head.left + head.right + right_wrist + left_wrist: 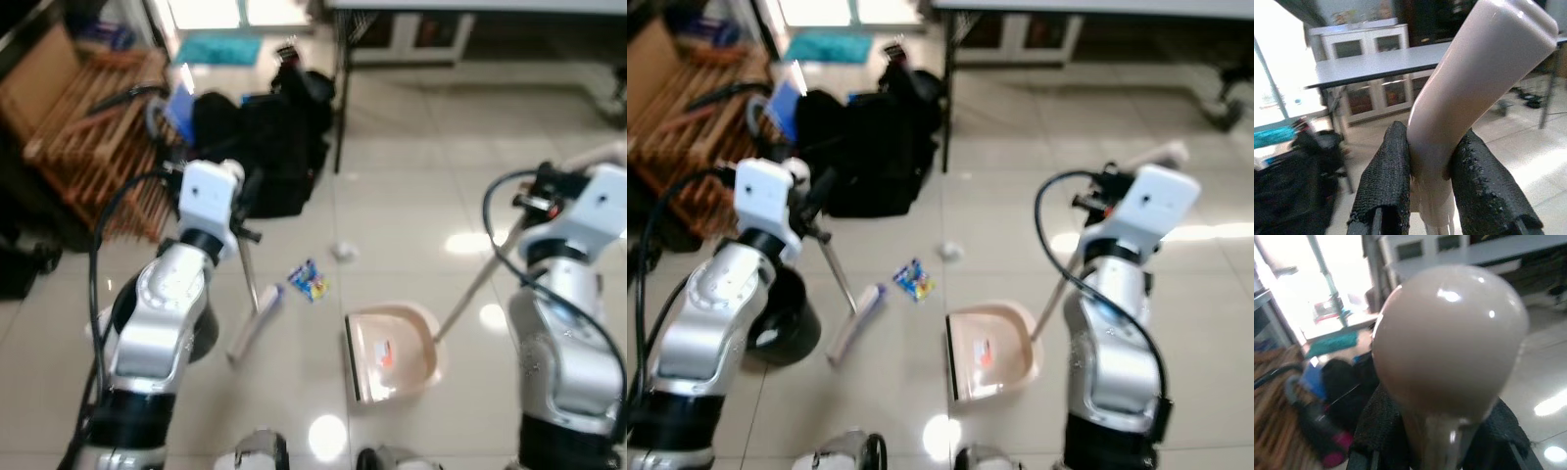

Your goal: Sweep floor

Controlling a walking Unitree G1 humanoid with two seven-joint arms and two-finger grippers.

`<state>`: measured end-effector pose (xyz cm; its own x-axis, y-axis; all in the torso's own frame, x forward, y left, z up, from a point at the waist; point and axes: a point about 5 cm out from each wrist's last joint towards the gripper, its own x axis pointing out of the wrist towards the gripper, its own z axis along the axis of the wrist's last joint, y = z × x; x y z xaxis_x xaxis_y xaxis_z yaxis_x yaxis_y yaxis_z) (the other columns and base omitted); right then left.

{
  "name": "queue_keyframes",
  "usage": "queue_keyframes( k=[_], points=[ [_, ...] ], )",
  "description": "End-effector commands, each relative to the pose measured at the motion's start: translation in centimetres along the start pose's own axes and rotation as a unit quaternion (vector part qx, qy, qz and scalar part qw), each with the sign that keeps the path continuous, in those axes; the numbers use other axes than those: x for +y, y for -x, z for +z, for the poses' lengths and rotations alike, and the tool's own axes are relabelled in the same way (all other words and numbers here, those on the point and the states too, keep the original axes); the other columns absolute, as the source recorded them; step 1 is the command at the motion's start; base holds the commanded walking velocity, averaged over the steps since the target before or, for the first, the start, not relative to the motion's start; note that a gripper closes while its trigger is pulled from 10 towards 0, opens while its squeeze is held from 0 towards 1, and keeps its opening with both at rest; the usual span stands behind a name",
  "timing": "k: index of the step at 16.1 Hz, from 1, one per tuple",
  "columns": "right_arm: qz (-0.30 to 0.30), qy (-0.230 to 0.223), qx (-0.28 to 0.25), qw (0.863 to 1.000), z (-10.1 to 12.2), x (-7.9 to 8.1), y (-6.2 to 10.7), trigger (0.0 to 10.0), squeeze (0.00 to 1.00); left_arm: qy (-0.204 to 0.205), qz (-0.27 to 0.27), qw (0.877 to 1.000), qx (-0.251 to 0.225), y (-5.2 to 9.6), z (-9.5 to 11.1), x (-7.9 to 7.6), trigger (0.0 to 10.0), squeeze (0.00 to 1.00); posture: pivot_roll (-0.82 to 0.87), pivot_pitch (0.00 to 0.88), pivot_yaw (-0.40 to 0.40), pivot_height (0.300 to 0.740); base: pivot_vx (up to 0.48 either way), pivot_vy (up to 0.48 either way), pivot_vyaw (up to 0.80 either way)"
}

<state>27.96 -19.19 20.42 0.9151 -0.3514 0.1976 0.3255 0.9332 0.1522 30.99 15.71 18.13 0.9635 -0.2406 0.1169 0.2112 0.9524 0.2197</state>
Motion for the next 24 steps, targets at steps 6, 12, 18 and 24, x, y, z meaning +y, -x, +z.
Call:
queue_keyframes(
  k=[6, 12, 18, 24],
  points=[
    [-0.001, -0.024, -0.028, 0.999, 1.0, 0.1, -0.2, 10.0, 0.00, -0.012, 0.008, 1.000, -0.025, -0.4, 0.8, 0.0, 10.0, 0.00, -0.03, 0.160, 0.024, 0.740, 0.410, 0.000, 0.00],
    [-0.010, -0.029, -0.026, 0.999, 0.9, -0.2, -0.2, 10.0, 0.00, -0.010, 0.005, 1.000, -0.029, -0.7, 0.7, -0.2, 10.0, 0.00, -0.04, 0.160, 0.028, 0.740, 0.408, 0.000, 0.00],
    [-0.022, -0.044, -0.018, 0.999, 0.7, -0.5, -0.2, 10.0, 0.00, -0.009, 0.003, 0.999, -0.032, -0.9, 0.8, -0.3, 10.0, 0.00, -0.04, 0.163, 0.032, 0.740, 0.409, 0.000, -0.35],
    [-0.036, -0.040, -0.020, 0.998, 0.7, -0.9, -0.1, 10.0, 0.00, -0.007, -0.007, 0.999, -0.033, -1.2, 0.7, -0.7, 10.0, 0.00, -0.05, 0.166, 0.044, 0.740, 0.409, 0.000, 0.00]
  ],
)
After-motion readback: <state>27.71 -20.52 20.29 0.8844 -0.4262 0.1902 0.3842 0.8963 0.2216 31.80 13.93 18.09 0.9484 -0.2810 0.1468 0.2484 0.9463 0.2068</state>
